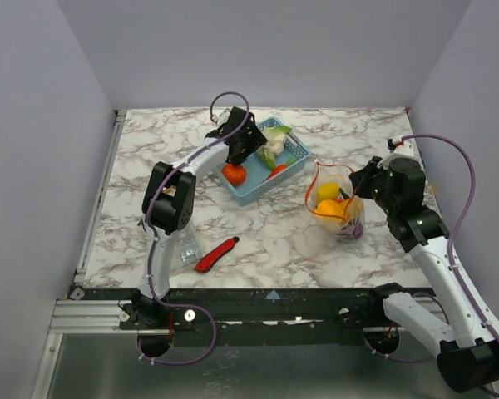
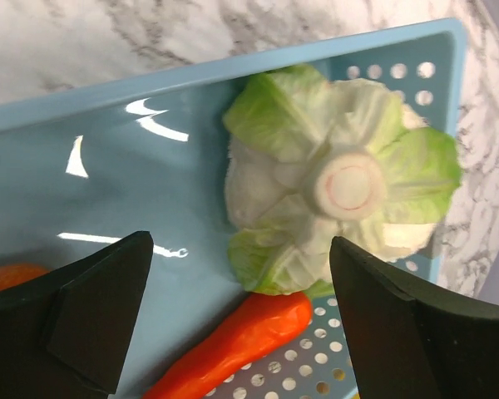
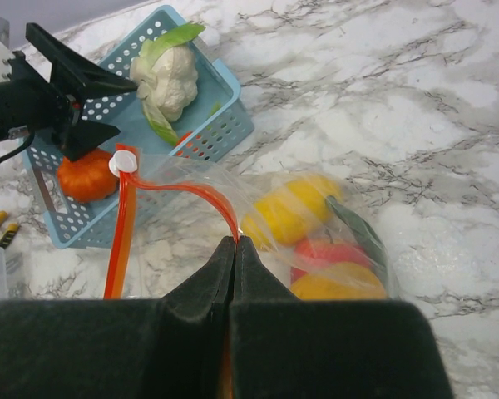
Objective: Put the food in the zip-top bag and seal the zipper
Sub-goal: Move the fake vegetable to the bin, then pick up the fake vegetable from the bin.
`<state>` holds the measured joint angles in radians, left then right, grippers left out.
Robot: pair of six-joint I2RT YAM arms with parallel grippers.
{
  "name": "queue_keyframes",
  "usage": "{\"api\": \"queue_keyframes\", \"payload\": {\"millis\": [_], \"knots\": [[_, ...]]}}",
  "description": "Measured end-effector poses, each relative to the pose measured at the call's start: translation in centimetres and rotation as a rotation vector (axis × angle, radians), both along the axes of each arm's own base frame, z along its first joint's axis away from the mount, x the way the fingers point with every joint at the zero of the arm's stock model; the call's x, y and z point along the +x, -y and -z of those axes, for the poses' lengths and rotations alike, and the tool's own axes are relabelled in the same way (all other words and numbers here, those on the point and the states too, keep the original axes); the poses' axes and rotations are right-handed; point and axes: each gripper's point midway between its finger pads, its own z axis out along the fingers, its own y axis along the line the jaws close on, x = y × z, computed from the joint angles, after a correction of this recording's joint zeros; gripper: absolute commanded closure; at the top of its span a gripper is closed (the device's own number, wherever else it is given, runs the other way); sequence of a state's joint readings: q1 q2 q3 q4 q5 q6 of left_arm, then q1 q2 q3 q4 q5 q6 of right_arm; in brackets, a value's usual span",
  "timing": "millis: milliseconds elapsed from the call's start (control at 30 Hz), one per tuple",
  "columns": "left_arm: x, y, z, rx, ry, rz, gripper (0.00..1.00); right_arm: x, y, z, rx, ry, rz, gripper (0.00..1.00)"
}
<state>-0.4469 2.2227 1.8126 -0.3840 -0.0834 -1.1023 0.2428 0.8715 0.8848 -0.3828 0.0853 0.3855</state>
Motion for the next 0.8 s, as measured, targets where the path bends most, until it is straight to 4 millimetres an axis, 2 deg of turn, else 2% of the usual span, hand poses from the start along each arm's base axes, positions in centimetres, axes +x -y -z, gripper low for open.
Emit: {"api": "queue_keyframes", "payload": {"millis": [333,400,433,500,567,800], "knots": [[3.3,2.9,-4.6,-0.06,0.183,0.067,0.08,0.0,0.0,0.2,-0.001,-0.004,0.0,1.0],[4.2,3.3,-5.0,-0.071,0.19,0.045,0.1,0.0,0.0,0.2,-0.001,-0.004,0.0,1.0],[4.7,3.6,-5.3,-0.075,0.192,0.034,0.16,0.0,0.0,0.3,-0.001,-0.005,0.0,1.0],[5.3,3.9,-5.2,-0.083,0.188,0.011,0.25,0.0,0.0,0.3,0.0,-0.005,0.0,1.0],[5.4,4.0,-4.8,-0.08,0.178,-0.003,0.3,0.0,0.0,0.4,0.0,-0.004,0.0,1.0],[5.4,3.9,-2.3,-0.042,0.124,-0.04,0.35,0.1,0.0,0.4,0.002,0.0,0.001,1.0]]}}
